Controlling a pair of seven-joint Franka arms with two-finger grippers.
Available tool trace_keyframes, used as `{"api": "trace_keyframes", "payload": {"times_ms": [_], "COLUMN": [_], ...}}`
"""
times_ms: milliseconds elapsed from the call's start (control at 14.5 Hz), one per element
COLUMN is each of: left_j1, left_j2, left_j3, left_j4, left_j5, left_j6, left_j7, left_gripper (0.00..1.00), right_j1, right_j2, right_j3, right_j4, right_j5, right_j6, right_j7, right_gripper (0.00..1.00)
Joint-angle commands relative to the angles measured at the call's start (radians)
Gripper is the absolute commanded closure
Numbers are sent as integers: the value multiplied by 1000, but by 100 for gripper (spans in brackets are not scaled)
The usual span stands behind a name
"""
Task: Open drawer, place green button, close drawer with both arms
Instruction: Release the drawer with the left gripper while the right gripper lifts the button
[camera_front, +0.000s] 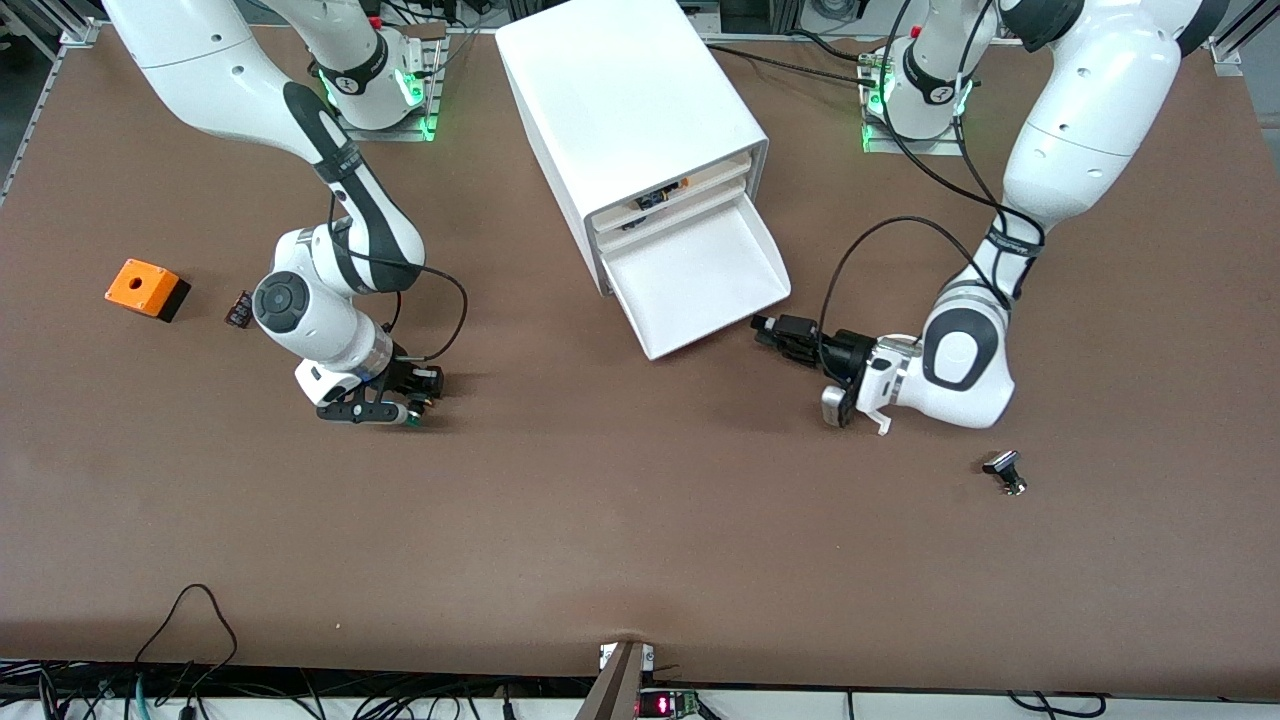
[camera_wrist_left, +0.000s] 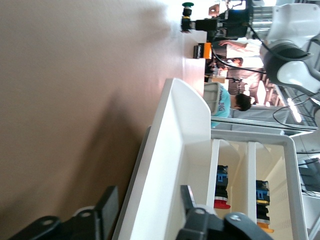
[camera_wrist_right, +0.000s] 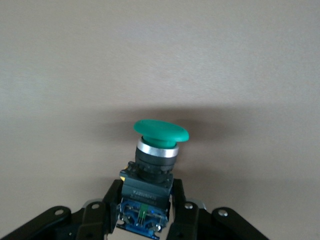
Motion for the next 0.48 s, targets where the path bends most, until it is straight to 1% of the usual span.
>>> {"api": "trace_keyframes", "payload": {"times_ms": [0, 138, 206, 275, 413], "left_j1": [21, 24, 26, 26, 26], "left_j2": [-82, -143, -164, -185, -214], "left_j3": [7, 24, 34, 35, 38], "left_j4": [20, 35, 64, 79, 90], "left_j5": [99, 188, 265, 352, 536], "left_j6": [-18, -16, -18, -18, -15], "left_j7": [-110, -218, -292, -355, -465], "left_gripper": [0, 0, 0, 0, 0], "right_j1": [43, 60, 71, 83, 138], "right_j2": [-48, -56, -63, -77, -109], "right_j3": [0, 0, 2, 3, 2], "right_j4": [129, 249, 298, 330, 375], "right_j5": [13, 9, 9, 10, 12], "right_j6": [-218, -383, -446, -490, -508], "right_j7": [90, 179, 225, 265, 369], "right_gripper": [100, 100, 100, 100, 100]}}
